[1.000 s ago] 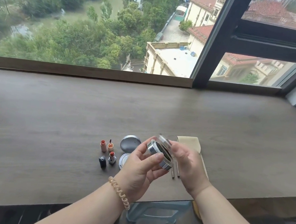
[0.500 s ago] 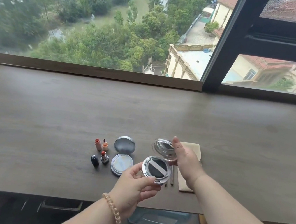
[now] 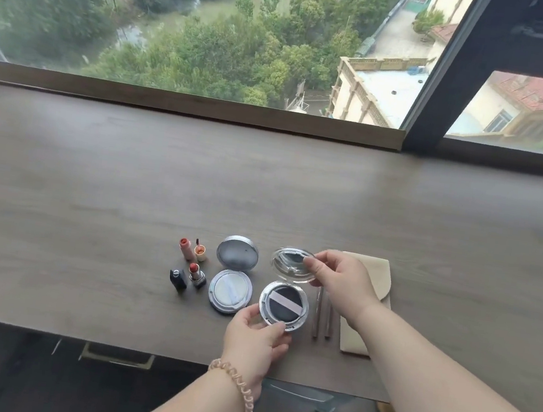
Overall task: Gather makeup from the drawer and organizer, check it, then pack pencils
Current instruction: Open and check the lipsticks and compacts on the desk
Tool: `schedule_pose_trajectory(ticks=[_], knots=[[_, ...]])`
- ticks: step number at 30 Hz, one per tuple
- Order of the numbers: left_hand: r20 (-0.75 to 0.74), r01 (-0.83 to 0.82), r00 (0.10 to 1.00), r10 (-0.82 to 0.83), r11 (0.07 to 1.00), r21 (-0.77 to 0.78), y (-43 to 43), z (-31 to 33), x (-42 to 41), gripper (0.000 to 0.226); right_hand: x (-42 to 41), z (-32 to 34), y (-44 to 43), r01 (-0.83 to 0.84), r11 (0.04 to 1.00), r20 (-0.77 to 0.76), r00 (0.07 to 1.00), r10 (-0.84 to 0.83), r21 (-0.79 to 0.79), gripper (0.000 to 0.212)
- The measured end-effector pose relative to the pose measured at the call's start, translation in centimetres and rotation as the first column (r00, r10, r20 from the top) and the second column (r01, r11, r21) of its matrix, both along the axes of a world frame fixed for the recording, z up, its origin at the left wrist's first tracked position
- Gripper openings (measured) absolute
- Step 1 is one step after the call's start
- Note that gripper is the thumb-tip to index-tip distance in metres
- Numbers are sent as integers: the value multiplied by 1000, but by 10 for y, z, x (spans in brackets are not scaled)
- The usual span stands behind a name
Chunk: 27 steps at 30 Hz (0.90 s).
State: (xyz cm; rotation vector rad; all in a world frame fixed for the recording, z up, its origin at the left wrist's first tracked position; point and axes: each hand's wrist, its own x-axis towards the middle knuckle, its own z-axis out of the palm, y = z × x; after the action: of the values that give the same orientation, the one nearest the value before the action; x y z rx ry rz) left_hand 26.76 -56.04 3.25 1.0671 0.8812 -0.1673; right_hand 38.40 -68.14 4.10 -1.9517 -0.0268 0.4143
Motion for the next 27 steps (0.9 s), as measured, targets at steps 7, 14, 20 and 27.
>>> schedule_pose_trajectory(ticks=[7, 14, 20, 27], knots=[[-182, 133, 981, -67, 915, 380, 5, -10, 4, 24, 15, -4, 15, -31, 997, 15, 999, 33, -78, 17], [-332, 328, 927, -171, 801, 501, 14, -20, 9, 30, 19, -15, 19, -55, 988, 1, 998, 56, -147, 19], [-314, 339, 926, -208, 823, 455, 13, -21, 12, 29, 25, -19, 15, -88, 977, -8, 996, 88, -195, 24], [-357, 405, 902, -245, 768, 497, 9, -18, 16, 26, 27, -15, 17, -92, 953, -9, 996, 93, -290, 28]])
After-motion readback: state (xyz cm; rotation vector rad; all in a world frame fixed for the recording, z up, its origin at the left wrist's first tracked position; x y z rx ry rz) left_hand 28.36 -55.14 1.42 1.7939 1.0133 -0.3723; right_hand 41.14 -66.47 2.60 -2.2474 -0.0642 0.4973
